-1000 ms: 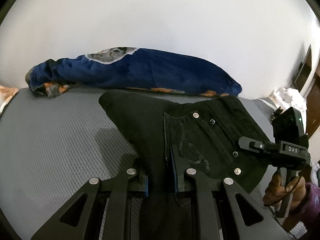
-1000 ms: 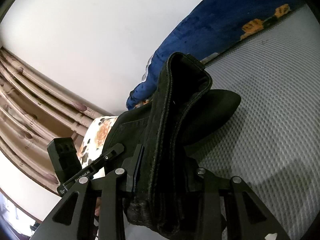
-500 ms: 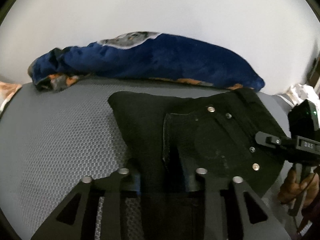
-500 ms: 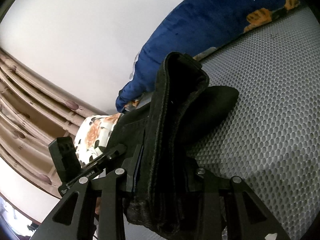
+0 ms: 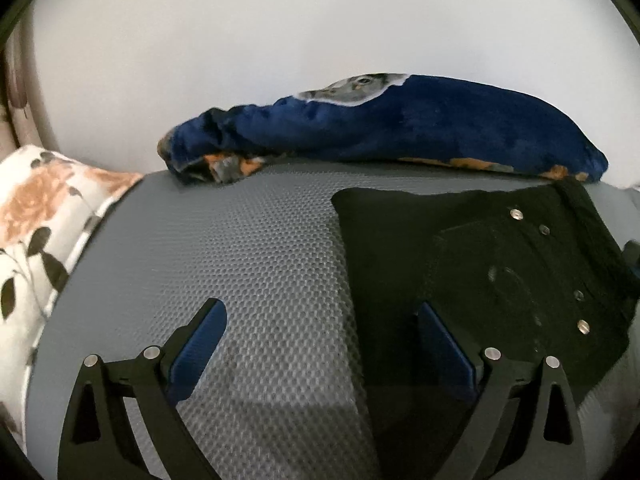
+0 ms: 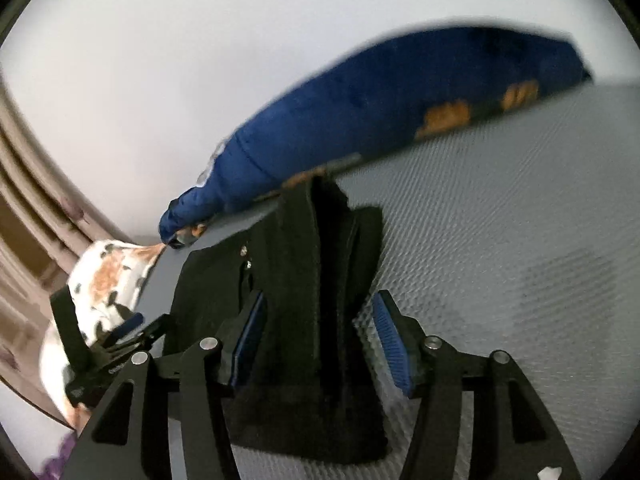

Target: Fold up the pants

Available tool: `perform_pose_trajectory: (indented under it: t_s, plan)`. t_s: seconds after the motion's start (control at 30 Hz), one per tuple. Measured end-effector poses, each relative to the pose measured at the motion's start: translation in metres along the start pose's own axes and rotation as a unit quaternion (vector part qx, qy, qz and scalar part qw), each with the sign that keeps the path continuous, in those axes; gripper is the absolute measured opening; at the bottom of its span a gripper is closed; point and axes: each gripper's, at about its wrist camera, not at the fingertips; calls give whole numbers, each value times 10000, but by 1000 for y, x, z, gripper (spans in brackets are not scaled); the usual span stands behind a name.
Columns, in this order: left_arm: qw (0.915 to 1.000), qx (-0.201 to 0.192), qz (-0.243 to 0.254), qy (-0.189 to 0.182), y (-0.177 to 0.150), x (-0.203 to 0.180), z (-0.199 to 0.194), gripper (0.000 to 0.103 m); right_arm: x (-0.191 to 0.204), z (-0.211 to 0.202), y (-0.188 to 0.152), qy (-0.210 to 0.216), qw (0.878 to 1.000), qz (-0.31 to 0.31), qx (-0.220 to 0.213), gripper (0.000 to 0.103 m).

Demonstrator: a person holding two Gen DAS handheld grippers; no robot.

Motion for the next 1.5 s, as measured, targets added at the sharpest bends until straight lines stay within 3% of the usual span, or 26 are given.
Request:
perform_pose_trajectory:
  t_s: [0.07,0.27,0.37,0.5,0.7,1.23,1.33,1.5]
  plan:
    - [10000,-10,0,-30,1,-5,-9,96,15,-16,3,-84,9993,-322,-160,68]
    - [9997,-217,-71,-33,7,-21,-53,96,64,-60,-9,-255,9898,-1323,-465,83]
    - [9996,-264,-63,15,8,-30,-75,96,70,-79,-19,-201,9883,-1426,-509,86]
    - [9993,-251,-41,281,6,-38,-101,99,83,-97,-32,-57,9903,-1305,-465,87]
    - [9980,-468,-410,101,4,-36,-143,101,97,-125,-41,108,9893,-1384,-449,91]
    - [9950,-898,-426,-43,18,-38,-220,103,116,-178,-43,401,9877,-1375,-624,92]
    - [9932,-1008,-551,-209,18,-37,-232,103,119,-185,-44,450,9873,-1391,-622,92]
    - [9916,-1154,-580,-23,19,-31,-249,103,122,-194,-47,490,9876,-1371,-595,92]
Point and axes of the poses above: each gripper's, at about its wrist camera, not at the fingertips, and z roughly the way its jaws point, x to its left, y to its top, and after that the axes turned 15 degrees about -x, right-handed
